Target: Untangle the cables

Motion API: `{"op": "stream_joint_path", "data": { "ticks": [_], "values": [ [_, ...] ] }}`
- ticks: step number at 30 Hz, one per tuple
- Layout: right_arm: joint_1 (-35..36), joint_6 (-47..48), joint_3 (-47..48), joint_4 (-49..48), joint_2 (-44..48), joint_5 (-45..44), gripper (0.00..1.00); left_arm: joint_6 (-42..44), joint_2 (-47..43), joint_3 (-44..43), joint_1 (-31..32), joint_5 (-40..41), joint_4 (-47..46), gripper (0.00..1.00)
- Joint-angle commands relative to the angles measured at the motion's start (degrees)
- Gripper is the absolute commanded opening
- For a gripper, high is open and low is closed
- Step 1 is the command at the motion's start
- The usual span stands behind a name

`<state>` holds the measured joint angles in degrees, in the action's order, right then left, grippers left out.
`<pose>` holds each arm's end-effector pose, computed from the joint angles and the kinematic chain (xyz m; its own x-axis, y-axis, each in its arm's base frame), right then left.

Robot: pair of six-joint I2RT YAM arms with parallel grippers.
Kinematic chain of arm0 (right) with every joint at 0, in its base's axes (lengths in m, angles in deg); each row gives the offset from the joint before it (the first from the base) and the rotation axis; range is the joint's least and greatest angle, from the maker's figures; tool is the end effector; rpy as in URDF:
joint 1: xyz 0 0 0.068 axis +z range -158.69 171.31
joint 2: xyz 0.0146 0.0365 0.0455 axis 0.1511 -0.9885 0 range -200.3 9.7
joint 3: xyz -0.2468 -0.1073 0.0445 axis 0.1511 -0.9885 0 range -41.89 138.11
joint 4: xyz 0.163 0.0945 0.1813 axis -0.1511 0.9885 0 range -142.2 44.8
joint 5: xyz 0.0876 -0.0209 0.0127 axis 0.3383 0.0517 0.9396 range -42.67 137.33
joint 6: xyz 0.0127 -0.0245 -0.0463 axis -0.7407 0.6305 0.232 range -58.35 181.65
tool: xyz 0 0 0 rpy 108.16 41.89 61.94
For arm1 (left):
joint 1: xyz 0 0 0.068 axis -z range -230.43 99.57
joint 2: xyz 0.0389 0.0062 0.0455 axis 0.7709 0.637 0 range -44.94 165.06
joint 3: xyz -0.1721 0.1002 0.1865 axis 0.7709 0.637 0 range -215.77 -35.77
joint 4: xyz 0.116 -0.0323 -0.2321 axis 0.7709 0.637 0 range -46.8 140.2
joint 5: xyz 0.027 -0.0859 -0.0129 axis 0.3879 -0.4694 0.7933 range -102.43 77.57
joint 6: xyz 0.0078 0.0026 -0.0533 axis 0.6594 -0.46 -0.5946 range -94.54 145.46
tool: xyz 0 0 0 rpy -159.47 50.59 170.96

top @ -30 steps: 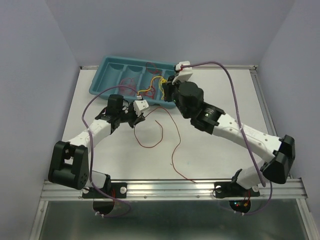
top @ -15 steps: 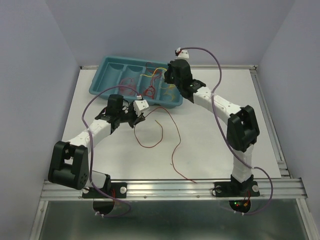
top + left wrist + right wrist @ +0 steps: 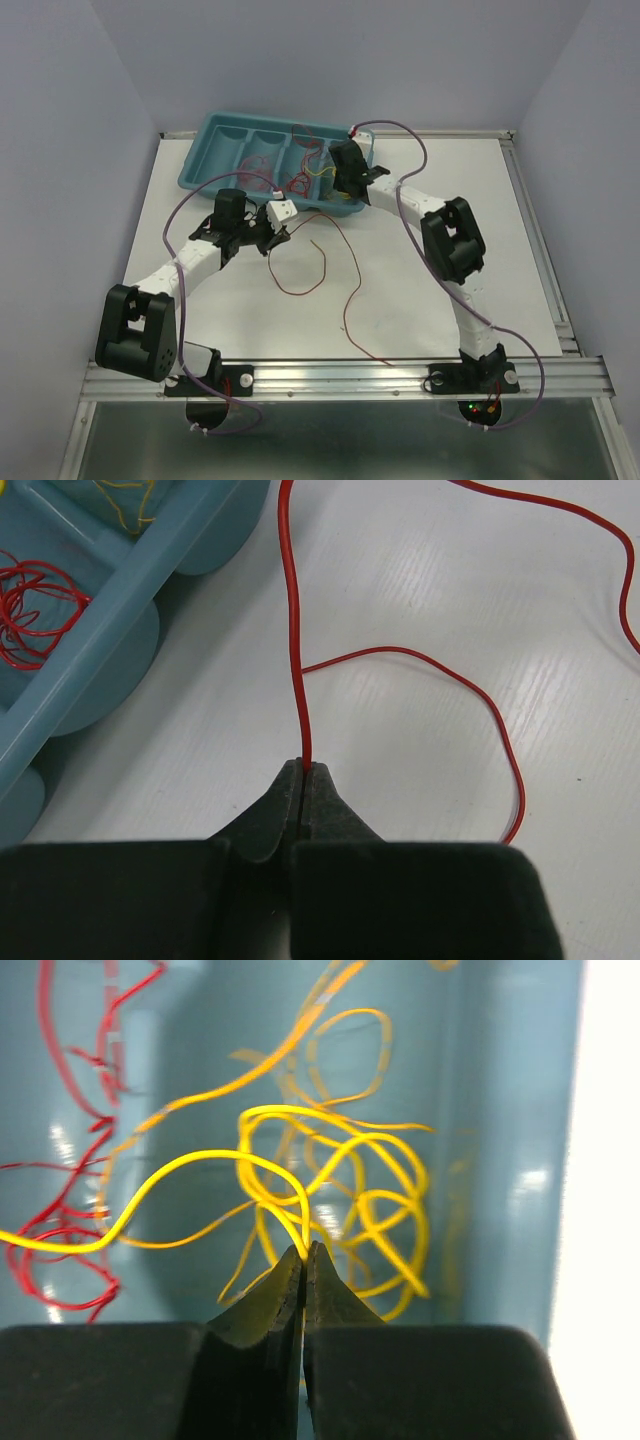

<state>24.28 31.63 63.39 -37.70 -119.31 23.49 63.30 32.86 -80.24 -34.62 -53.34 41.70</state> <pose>0.4427 0.2700 0.2089 -0.5653 0.1786 -0.8053 0.0593 0.9825 0.1763 0.2705 -0.1008 0.2339 0.0540 0.4665 -0.8829 0.8967 0.3664 0.2485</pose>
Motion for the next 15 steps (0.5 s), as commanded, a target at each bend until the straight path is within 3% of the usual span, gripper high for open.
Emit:
{"op": "stream_joint_path", "data": {
  "ticks": [1, 7, 15],
  "values": [
    [-0.6, -0.7, 5.8, 4.8, -1.1, -8.0, 0.00, 0.0, -2.0, 0.6, 0.4, -1.2, -1.1, 0.00],
    [-0.9, 2.9, 22.0, 18.2, -12.6, -2.3, 0.00, -0.3, -1.4, 0.3, 0.4, -0.8, -1.1, 0.00],
    [-0.9, 3.5, 25.3, 21.7, -15.7, -3.6, 0.05, -0.5, -1.2, 0.1, 0.4, -0.5, -1.1, 0.00]
  ]
}}
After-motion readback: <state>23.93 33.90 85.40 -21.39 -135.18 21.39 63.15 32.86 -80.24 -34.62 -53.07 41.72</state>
